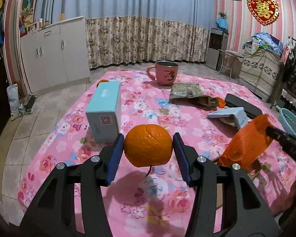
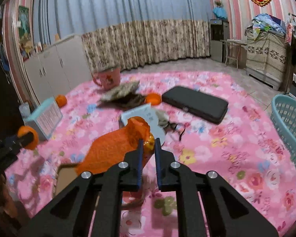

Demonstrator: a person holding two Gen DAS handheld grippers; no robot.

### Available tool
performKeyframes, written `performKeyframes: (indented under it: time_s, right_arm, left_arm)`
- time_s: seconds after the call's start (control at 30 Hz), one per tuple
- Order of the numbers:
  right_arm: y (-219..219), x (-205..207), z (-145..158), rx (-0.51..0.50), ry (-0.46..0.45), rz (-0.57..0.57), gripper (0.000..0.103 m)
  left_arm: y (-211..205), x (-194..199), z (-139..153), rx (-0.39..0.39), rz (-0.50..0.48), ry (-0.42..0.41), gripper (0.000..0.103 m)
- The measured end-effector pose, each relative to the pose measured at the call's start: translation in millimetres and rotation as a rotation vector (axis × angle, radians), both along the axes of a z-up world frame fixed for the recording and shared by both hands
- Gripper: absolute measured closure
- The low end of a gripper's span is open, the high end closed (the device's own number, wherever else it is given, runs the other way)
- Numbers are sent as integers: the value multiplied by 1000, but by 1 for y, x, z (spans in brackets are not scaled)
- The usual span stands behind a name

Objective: Collect trash
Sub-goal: 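Lift the orange and the orange bag and carry both toward the teal basket, then open the left tool to drop the orange into the basket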

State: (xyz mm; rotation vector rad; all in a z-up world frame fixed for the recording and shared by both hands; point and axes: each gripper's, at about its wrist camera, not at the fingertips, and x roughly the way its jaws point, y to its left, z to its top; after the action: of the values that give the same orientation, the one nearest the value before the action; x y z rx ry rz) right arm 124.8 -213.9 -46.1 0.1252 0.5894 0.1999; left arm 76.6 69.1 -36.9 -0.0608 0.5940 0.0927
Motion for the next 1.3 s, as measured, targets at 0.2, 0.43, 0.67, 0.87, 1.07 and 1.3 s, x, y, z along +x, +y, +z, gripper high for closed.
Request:
performKeyframes:
  time_s: [0.2, 0.43, 0.67, 0.87, 1.07, 1.3]
  right_arm:
    - [-25, -17, 33, 16, -83, -2, 92]
    - [-74, -25, 55, -30, -142, -71, 92]
    - [-147, -23, 70, -4, -164, -189, 92]
    - [-215, -17, 82, -21, -174, -293, 92]
    - [-285, -1, 68, -1, -134, -386, 92]
    - [-341, 8, 40, 3, -64, -488, 92]
  left_arm:
    - [-26, -3, 25, 17, -25, -34, 53]
    - [-79, 7, 50, 25, -109, -73, 53]
    - [-153, 31, 70, 39, -217, -101, 53]
    - [-230, 57, 78, 26, -324, -102, 53]
    - [-306, 80, 74, 15, -381, -96, 53]
    - [-386, 104, 59, 5, -463, -71, 53]
